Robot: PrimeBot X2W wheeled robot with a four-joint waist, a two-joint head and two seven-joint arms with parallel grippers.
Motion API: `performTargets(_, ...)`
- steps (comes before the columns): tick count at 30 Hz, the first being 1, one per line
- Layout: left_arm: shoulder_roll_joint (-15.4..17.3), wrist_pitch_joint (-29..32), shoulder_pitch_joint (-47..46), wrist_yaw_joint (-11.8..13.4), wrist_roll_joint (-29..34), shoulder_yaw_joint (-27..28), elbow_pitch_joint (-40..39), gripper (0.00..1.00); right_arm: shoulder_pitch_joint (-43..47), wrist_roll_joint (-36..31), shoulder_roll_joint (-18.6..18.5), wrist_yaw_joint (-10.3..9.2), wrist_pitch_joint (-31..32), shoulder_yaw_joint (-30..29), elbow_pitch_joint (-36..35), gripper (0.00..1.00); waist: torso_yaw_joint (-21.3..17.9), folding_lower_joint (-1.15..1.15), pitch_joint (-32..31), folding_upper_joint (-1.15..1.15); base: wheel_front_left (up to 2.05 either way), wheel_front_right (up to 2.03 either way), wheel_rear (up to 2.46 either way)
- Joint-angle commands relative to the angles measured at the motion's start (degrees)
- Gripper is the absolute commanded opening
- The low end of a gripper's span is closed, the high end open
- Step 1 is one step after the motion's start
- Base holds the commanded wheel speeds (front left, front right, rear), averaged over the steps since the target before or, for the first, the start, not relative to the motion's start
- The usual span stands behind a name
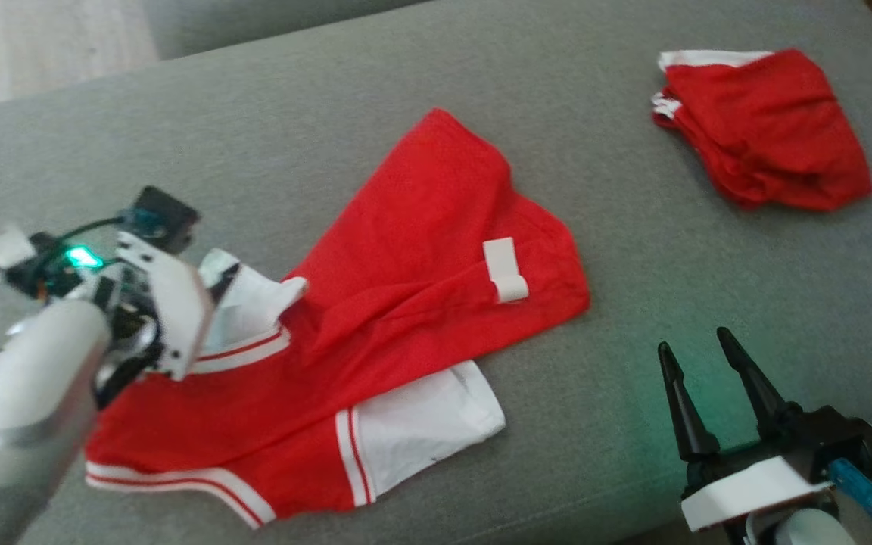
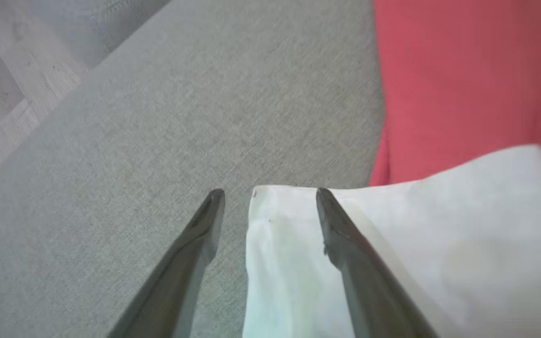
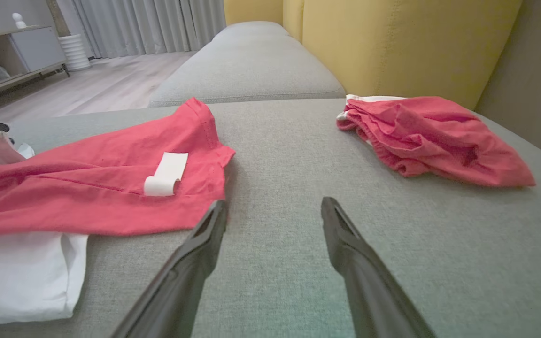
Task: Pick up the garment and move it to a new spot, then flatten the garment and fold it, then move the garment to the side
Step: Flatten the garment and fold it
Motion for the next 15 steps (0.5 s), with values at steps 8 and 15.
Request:
performTargets(8, 4.5, -0.9, -5.3, 0.1, -4.2, -1.1, 3.2, 1.00, -1.8, 0.0, 0.6, 0.37, -0.5, 1.4, -1.4, 1.00, -3.2, -0.01, 2.0, 0.00, 0.00, 0.00, 0.00)
performTargets(15, 5.3, -0.8, -6.1, 0.1, -6.3, -5.5, 4.6, 0.34, -2.9, -0.5, 0.3, 0.37, -0.5, 2.1, -2.0, 1.00, -3.9, -0.01, 2.7, 0.00, 0.00, 0.00, 0.00)
